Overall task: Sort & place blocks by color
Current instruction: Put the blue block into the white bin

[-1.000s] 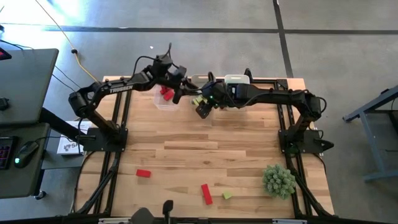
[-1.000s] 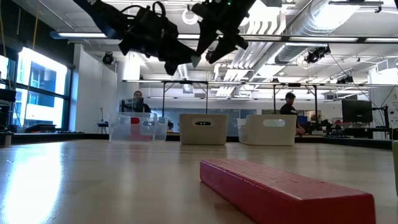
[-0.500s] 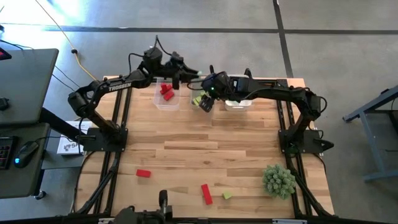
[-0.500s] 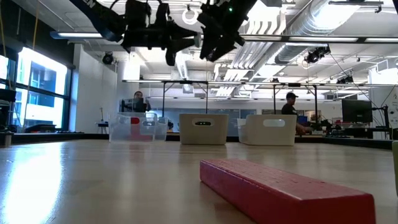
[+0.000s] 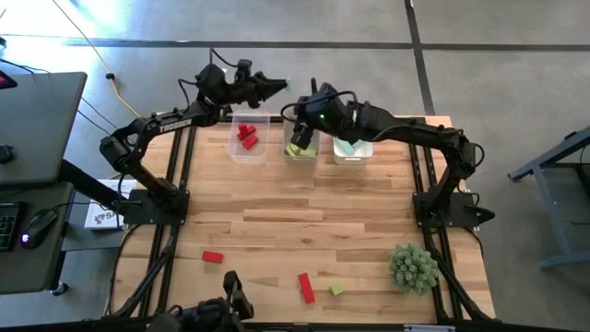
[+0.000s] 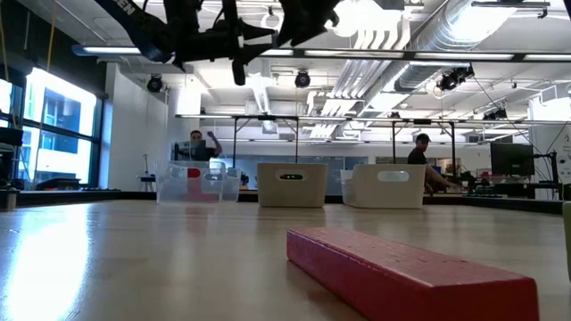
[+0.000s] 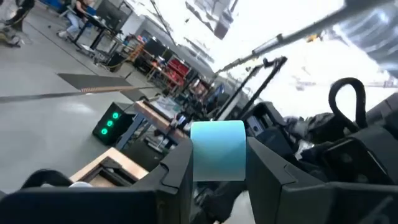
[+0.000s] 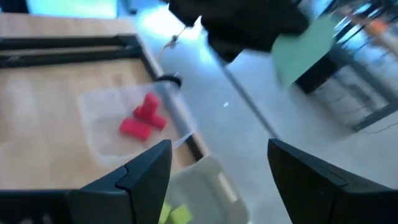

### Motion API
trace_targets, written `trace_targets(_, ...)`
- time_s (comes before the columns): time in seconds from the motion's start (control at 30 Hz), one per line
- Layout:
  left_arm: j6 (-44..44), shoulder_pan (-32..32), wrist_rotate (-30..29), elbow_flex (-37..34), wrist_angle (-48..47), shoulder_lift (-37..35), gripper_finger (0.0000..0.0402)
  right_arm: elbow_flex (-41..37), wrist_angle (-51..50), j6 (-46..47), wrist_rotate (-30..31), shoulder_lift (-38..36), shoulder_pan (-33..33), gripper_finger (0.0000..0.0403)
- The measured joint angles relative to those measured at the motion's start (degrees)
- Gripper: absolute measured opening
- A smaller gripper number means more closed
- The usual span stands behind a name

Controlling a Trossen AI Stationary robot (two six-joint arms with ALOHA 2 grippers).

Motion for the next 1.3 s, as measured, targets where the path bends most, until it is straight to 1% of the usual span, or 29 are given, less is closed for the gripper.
trace_targets(0.13,-5.0,-0.1,-1.6,0.0,2.3,0.0,0.0088,0.1,4.8,-3.1,4.1,0.0,0.0,0.0255)
trace_targets(0.37,-13.9,-0.2,-4.2,0.0,6.6,0.0,0.0088,0.1,13.1,-7.4,7.1,0.0,-0.4,0.0255)
trace_targets(0.53,-17.7,-0.2,-4.4,0.0,8.0,0.0,0.0086,0.1,18.6,-8.7,6.5,0.0,-1.0,0.0255)
trace_targets(0.63,-19.6,-0.9,-5.0,0.0,8.8,0.0,0.0086,0.1,19.6,-9.6,6.4,0.0,-1.2,0.0255)
trace_targets(0.8,-19.8,-2.8,-6.6,0.0,9.1,0.0,0.0086,0.1,20.4,-9.7,4.1,0.0,-1.4,0.0255)
trace_targets(0.93,-18.8,-4.2,-7.4,0.0,9.2,0.0,0.0086,0.1,20.4,-9.4,5.2,0.0,-1.4,0.0253)
trace_targets(1.0,-18.6,-4.6,-7.4,0.0,9.2,0.0,0.0086,0.1,20.4,-9.4,5.9,0.0,-1.4,0.0246)
trace_targets(1.1,-19.6,-5.2,-7.5,0.0,9.2,0.0,0.0086,0.1,20.4,-9.4,6.3,0.0,-1.4,0.0226)
trace_targets(1.3,-18.8,-7.0,-8.1,0.0,9.2,0.0,0.0086,0.1,20.3,-9.2,6.7,0.0,-1.4,0.0162)
